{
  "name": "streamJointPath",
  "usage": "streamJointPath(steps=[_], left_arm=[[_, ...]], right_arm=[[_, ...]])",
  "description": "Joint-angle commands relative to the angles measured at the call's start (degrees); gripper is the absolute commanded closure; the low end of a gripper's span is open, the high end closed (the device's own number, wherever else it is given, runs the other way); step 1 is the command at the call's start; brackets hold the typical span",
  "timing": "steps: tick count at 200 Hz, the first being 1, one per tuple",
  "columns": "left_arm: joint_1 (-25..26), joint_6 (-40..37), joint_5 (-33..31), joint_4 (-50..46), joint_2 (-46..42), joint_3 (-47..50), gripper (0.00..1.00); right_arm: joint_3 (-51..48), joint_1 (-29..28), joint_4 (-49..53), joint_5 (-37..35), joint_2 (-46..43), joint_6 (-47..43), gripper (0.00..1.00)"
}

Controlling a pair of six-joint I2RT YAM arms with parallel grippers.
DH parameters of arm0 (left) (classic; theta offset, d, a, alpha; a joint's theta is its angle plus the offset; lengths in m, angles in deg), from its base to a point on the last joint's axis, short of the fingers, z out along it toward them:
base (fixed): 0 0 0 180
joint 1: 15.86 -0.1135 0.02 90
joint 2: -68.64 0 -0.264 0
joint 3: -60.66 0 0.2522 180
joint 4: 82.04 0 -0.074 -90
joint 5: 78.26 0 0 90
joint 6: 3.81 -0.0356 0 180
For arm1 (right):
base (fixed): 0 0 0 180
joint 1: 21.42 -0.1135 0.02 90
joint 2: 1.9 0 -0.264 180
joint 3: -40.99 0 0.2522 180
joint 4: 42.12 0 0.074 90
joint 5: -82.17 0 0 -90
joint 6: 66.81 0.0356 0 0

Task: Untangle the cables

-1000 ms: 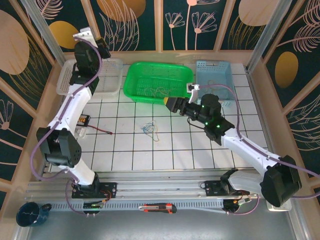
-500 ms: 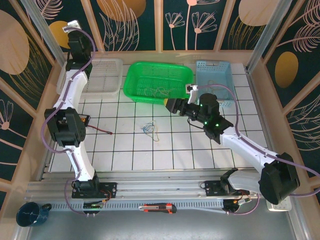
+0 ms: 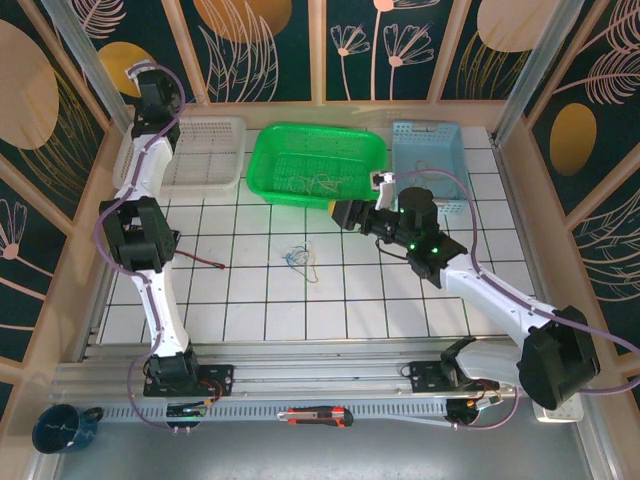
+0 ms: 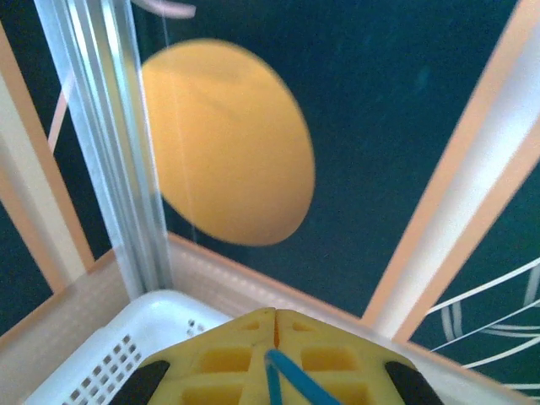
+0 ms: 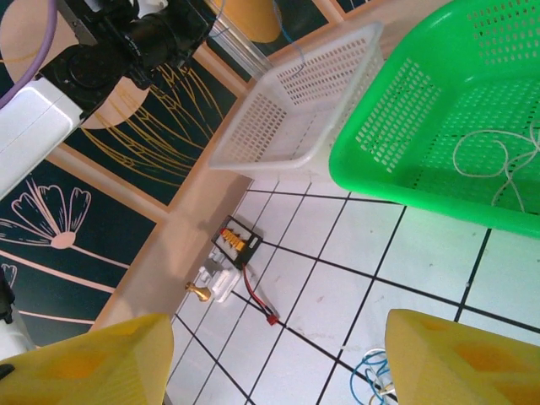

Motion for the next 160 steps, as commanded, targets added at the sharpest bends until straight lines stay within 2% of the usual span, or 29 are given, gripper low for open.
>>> streamJointPath(steps=[1,6,20,28,36,49,100,128,160], left_arm=[[-0.56,-0.85,-0.54,-3.08,1.66,-1.79,0.88],[-0.56,-0.85,-0.04,-3.13,1.8,-1.58,0.8],[-0.65,-0.01,-0.09,-3.43,1.85,-0.96,0.41],[-0.66,0.42,-0.15,-3.44,1.67,-0.74,0.25],[-0.65,0.79,-0.02,-3.59,1.51,-0.74,0.13],[-0.74,1.17,0.31,-4.14,1.41,-1.4,0.02],[-0.74,2.59,2.33,-8.25,1.05,-5.32,0.01],[-0.73,3.56,5.06,-8.3,-1.87,-2.76,0.01],[-0.69,5.91,12.01,-7.75,-7.36,3.01,0.01]], right_arm=[[-1.09,0.47,0.85,-0.55,-2.31,-1.22,0.33],[-1.09,0.47,0.94,-0.62,-2.46,-1.21,0.33],[-1.18,0.52,1.05,-0.73,-2.6,-1.09,0.33],[-1.19,0.47,1.06,-0.73,-2.76,-1.07,0.33],[-1.19,0.47,1.13,-0.63,-2.97,-1.05,0.33],[-1.2,0.47,1.22,-0.64,-3.12,-0.95,0.33],[-1.61,0.47,1.42,-0.64,-4.18,-0.81,0.33],[-1.96,0.45,1.91,-0.82,-4.64,-0.82,0.33],[-3.09,0.43,2.38,-0.9,-3.85,-0.78,0.33]])
